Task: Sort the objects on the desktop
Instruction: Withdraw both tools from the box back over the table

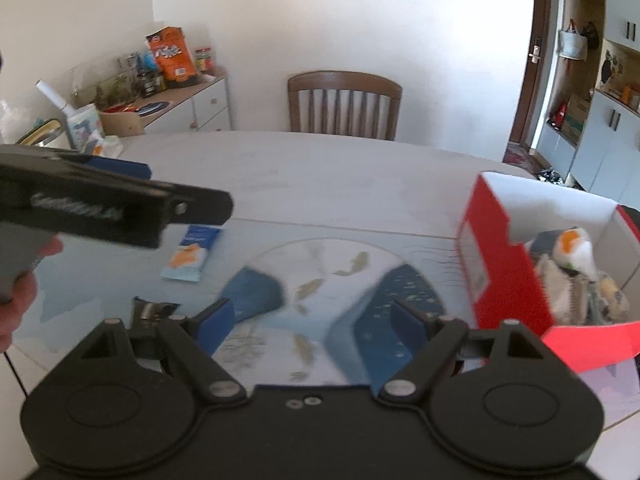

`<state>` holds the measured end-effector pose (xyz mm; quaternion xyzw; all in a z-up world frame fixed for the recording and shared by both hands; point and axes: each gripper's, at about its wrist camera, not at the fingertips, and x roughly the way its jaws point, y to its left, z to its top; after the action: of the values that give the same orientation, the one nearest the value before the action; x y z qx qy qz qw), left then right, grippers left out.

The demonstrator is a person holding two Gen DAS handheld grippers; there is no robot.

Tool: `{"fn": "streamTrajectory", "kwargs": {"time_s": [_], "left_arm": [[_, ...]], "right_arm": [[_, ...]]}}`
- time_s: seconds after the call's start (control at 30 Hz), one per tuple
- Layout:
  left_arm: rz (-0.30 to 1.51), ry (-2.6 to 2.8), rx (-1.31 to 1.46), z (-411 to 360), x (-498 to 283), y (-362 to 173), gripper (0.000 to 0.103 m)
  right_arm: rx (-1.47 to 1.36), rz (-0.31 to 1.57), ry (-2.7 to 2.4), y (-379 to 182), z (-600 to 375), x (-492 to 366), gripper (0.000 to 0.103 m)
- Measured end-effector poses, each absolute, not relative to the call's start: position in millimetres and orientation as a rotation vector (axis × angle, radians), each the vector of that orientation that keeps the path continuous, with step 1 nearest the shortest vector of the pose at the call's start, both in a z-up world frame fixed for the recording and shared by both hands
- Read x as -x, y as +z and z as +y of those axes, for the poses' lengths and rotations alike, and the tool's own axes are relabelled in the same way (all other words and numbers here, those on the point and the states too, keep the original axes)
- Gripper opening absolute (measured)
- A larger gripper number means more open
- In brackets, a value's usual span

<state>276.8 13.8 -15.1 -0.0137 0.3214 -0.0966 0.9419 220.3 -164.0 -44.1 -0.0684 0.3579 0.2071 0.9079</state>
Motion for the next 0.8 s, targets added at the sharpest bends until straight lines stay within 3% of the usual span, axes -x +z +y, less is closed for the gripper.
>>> {"fn": "streamTrajectory", "kwargs": {"time_s": [0.43, 0.8], "left_arm": [[0.762, -0.031, 0.103, 91, -304, -53, 0.103], [0.843, -0.031, 0.102, 101, -326, -85, 0.103]], "right_arm": [[0.151, 0.743, 0.413, -72, -77, -195, 0.085], [0.226, 0.818, 0.477, -105, -29, -190, 0.085]]}}
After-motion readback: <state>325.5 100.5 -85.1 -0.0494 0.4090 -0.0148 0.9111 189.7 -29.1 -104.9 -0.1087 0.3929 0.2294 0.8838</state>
